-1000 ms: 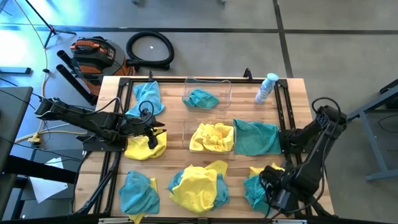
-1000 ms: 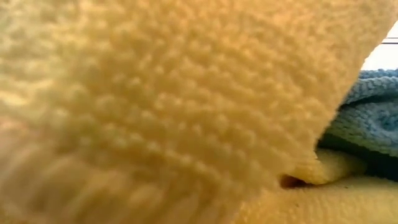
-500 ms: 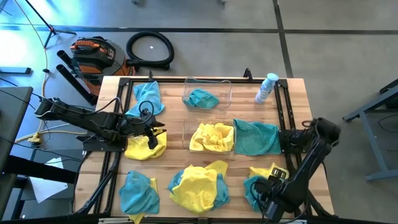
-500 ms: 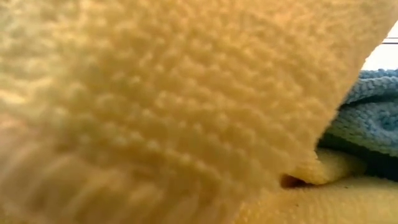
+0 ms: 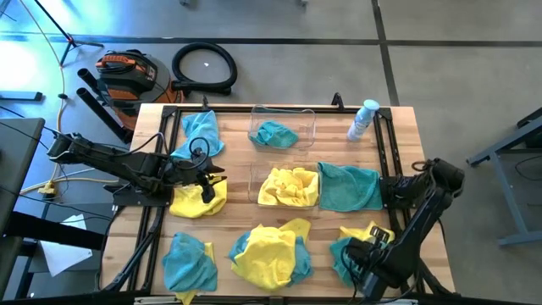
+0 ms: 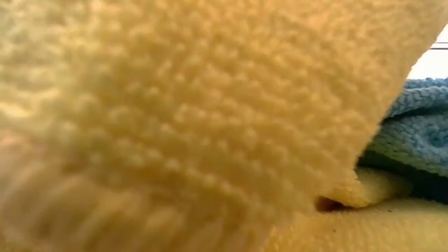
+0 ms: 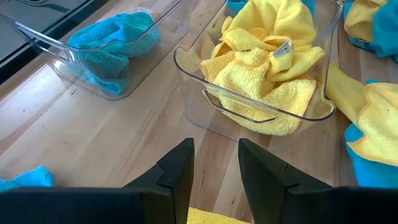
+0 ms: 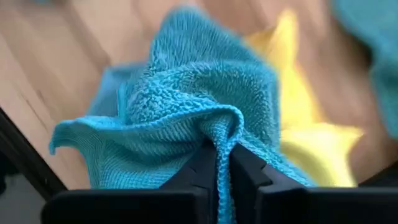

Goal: Sort microfiber towel by color & place in baskets
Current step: Put the blue towel into the top transparent bin

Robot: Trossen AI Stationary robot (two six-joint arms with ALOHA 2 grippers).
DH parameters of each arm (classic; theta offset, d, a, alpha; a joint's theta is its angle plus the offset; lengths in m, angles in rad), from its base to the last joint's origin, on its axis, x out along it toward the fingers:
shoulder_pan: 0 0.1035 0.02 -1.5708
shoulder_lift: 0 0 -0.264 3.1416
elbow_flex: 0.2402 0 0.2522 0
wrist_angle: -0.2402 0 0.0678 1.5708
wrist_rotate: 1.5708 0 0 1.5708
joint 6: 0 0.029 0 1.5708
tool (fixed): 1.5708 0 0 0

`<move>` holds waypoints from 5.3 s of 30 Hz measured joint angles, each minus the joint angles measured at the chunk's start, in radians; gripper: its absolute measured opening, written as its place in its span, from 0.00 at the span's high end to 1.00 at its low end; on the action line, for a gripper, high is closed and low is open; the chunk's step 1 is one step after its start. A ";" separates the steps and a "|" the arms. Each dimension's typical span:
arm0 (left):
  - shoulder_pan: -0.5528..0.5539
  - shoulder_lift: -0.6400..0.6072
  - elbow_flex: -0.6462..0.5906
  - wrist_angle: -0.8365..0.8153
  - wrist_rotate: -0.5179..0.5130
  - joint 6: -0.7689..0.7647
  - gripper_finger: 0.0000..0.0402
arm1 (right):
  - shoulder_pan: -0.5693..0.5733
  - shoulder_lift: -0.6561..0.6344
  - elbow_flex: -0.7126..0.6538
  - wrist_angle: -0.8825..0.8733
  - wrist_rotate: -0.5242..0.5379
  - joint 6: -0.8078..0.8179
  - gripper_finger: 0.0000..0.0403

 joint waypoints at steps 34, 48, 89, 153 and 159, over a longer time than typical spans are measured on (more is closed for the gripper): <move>0.000 0.000 0.000 -0.001 -0.002 0.002 0.71 | -0.840 -0.309 0.455 -0.232 0.594 -0.931 1.00; 0.000 0.000 0.000 -0.011 -0.004 0.003 0.71 | -1.377 -0.128 0.434 0.159 0.170 -1.305 1.00; 0.000 0.000 0.000 -0.015 -0.030 0.028 0.71 | -1.493 0.416 0.434 0.221 -0.056 -1.338 0.68; -0.192 0.505 0.587 -0.747 -0.068 -0.351 0.71 | -0.617 -0.826 -0.826 0.896 0.419 -0.808 0.57; -0.310 0.583 0.674 -0.902 0.054 -0.652 0.71 | -0.547 -0.826 -0.826 0.894 0.461 -0.820 0.57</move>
